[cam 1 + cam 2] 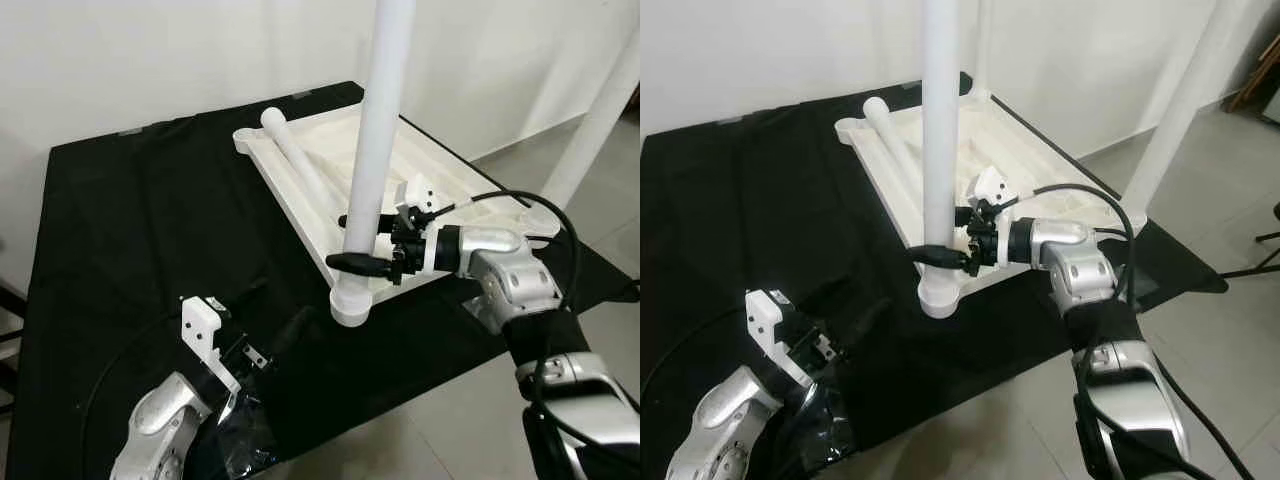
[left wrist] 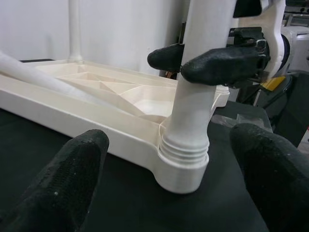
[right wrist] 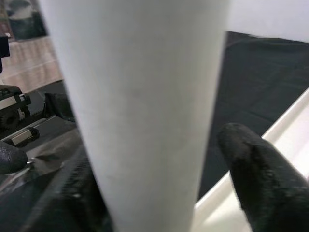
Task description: Building children table
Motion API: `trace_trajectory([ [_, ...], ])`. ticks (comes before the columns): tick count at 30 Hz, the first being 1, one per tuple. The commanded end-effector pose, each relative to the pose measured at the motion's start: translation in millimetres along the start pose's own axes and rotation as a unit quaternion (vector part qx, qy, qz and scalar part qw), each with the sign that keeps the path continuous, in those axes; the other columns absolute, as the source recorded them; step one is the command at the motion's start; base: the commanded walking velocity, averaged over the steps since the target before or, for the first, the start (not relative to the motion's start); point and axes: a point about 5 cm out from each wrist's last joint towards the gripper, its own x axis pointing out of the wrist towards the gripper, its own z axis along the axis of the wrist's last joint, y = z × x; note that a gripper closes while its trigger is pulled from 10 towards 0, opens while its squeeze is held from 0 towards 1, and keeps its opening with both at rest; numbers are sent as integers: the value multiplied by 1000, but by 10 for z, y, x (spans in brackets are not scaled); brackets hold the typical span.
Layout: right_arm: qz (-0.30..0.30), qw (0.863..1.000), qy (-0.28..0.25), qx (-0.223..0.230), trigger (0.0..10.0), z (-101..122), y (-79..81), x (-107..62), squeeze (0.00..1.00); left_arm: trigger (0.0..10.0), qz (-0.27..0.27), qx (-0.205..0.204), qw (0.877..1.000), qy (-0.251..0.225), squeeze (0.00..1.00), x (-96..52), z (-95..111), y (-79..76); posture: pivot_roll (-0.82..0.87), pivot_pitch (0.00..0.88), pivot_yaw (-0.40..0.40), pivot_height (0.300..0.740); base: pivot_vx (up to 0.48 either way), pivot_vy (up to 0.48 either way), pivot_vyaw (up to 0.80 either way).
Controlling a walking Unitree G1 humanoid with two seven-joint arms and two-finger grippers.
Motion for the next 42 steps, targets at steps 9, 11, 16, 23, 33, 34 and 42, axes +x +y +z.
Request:
trace_trajectory([
  [9, -18, 999, 12, 31, 0, -316, 27, -177, 0, 10000, -25, 3, 1000, 8, 0, -134, -13, -77, -23, 144, 8, 740, 0, 0, 0],
  [11, -38, 999, 9, 36, 0, -385, 57, -189, 0, 10000, -31, 2, 999, 9, 0, -143, -10, -91, -35, 151, 8, 740, 0, 0, 0],
  [16, -188, 979, 13, 73, 0, -663, 206, -97, 0, 10000, -45, -4, 999, 13, 0, -163, -5, -120, -72, 169, 3, 740, 0, 0, 0],
  [23, -424, 894, 66, 129, 0, -971, 793, 68, 0, 10000, -53, -1, 998, 21, 0, -155, 5, -97, -84, 184, 34, 740, 0, 0, 0],
  [33, -388, 914, 52, 106, 10000, -823, 671, 202, 0, 10000, -34, 8, 999, 21, 0, -155, 18, -53, -46, 171, 36, 740, 0, 0, 0],
  [34, -369, 924, 38, 97, 10000, -756, 625, 229, 878, 10000, -31, 9, 999, 21, 0, -158, 21, -51, -44, 170, 35, 740, 0, 0, 0],
  [42, -263, 964, -33, 38, 10000, -309, 483, 259, 1000, 10000, -30, 11, 999, 23, 0, -155, 21, -50, -8, 163, 37, 740, 0, 0, 0],
])
